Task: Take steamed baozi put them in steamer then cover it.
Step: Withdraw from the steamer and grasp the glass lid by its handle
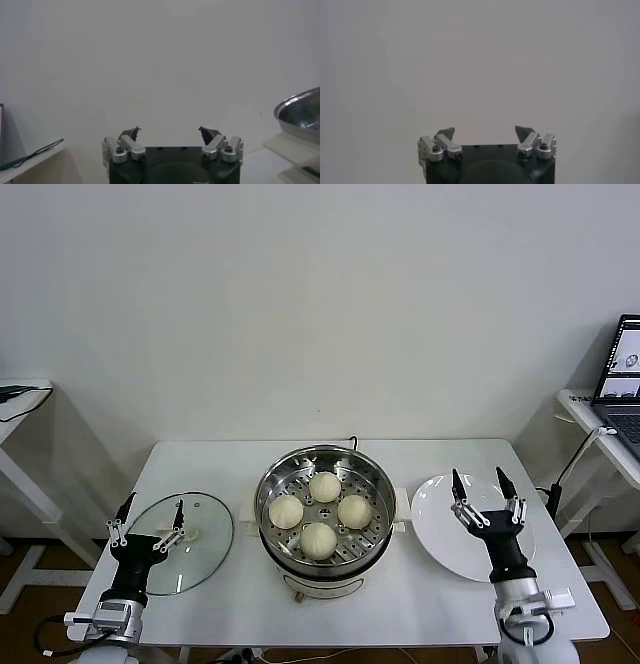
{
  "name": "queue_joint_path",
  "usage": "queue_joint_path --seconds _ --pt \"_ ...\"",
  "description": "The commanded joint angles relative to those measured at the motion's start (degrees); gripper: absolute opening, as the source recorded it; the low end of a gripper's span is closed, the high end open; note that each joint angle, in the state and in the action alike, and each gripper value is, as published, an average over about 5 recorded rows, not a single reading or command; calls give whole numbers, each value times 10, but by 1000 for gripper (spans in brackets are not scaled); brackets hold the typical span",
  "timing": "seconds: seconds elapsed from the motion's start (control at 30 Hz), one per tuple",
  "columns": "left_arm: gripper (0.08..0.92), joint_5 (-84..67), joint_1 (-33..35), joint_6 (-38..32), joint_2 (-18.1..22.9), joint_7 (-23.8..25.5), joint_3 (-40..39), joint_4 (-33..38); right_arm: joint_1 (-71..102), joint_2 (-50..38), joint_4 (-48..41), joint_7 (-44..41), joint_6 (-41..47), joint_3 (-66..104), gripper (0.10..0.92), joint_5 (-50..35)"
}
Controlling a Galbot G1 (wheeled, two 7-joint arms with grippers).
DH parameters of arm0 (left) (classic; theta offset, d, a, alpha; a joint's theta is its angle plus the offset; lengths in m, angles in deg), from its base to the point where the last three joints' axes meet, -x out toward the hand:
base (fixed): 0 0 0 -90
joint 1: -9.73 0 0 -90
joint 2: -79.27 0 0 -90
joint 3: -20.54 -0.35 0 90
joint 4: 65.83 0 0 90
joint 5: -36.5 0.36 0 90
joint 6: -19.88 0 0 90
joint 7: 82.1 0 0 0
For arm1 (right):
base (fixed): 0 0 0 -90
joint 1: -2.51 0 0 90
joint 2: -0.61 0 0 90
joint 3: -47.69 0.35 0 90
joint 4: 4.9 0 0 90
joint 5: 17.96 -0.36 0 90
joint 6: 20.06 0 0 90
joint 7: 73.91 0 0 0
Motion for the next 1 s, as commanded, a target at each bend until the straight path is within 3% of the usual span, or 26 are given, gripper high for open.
queue_joint_path --seconds 0.03,0.23,0.47,1.0 --pt "823 255 8 -101 -6 -41 14 -59 74 78 7 29 -49 18 823 27" --pt "823 516 8 -200 -24 -140 31 -153 58 82 -7 28 -47 8 823 31" --pt "823 690 -10 -229 -42 -226 43 -239 45 83 -31 24 -48 -7 823 40" --pt "823 793 -103 -213 -59 -267 43 -341 36 84 -48 20 -56 -9 823 45"
